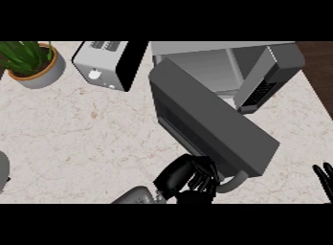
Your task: Pick up the milk, place it into the microwave and close the microwave
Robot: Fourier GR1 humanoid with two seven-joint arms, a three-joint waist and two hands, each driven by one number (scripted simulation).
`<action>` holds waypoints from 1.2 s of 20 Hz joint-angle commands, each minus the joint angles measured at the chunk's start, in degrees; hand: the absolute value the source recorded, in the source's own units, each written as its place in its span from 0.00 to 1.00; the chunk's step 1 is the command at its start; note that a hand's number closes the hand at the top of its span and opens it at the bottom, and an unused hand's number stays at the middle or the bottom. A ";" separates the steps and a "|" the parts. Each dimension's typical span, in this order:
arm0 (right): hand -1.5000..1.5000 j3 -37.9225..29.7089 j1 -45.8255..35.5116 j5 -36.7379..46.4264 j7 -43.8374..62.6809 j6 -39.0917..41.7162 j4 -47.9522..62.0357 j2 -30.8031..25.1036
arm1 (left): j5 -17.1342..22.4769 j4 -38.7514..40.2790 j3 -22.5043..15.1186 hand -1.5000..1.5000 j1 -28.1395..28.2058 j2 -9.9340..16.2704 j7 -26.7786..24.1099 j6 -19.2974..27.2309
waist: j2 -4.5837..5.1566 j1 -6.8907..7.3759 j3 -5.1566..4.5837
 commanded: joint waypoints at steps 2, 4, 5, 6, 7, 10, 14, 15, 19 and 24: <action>0.00 1.83 0.28 -1.87 4.37 0.84 -6.25 -1.63 | 5.23 -0.39 -5.08 1.00 -5.82 -1.70 0.97 7.14 | 0.29 -1.45 -0.15; 0.00 2.54 0.28 -2.19 4.32 1.45 -7.05 -1.58 | 6.74 -0.91 -5.52 1.00 -5.86 -1.70 -0.33 11.28 | 0.38 -1.97 -0.15; 0.00 1.86 0.57 -3.19 4.89 2.20 -7.89 -2.81 | 7.80 -1.24 -4.44 1.00 -7.08 -1.70 0.01 12.47 | 0.43 -2.67 -0.21; 0.00 2.11 0.17 -3.76 5.46 1.46 -7.99 -2.19 | 9.14 -0.37 -3.38 1.00 -9.17 -1.70 0.21 12.72 | 0.69 -2.75 -0.17; 0.00 2.26 -0.02 -3.43 5.56 0.91 -8.08 -1.81 | 10.33 -0.19 -3.76 1.00 -9.49 -1.71 -0.29 14.08 | 0.75 -2.85 -0.13; 0.00 1.80 0.17 -5.22 7.25 1.09 -9.18 -2.86 | 13.01 0.81 -3.32 1.00 -13.12 -1.73 -0.36 17.62 | 0.77 -3.08 -0.04; 0.00 1.82 0.13 -7.02 9.58 -0.44 -12.05 -2.98 | 16.38 5.12 -1.24 1.00 -16.97 -1.76 -1.22 19.07 | 1.49 -4.84 -0.10; 0.00 2.34 0.68 -6.86 10.33 -0.57 -12.48 -3.07 | 16.56 5.23 -1.00 1.00 -18.74 -1.77 -1.62 20.70 | 1.25 -4.72 -0.06; 0.00 2.22 0.51 -8.41 12.35 -1.07 -14.16 -3.95 | 19.97 9.41 1.09 1.00 -22.51 -1.78 -3.11 20.42 | 1.94 -5.79 -0.07; 0.00 0.75 0.17 -10.18 13.97 -1.82 -16.29 -5.22 | 25.02 12.42 2.91 1.00 -25.71 -1.79 -4.43 20.35 | 2.25 -6.68 -0.06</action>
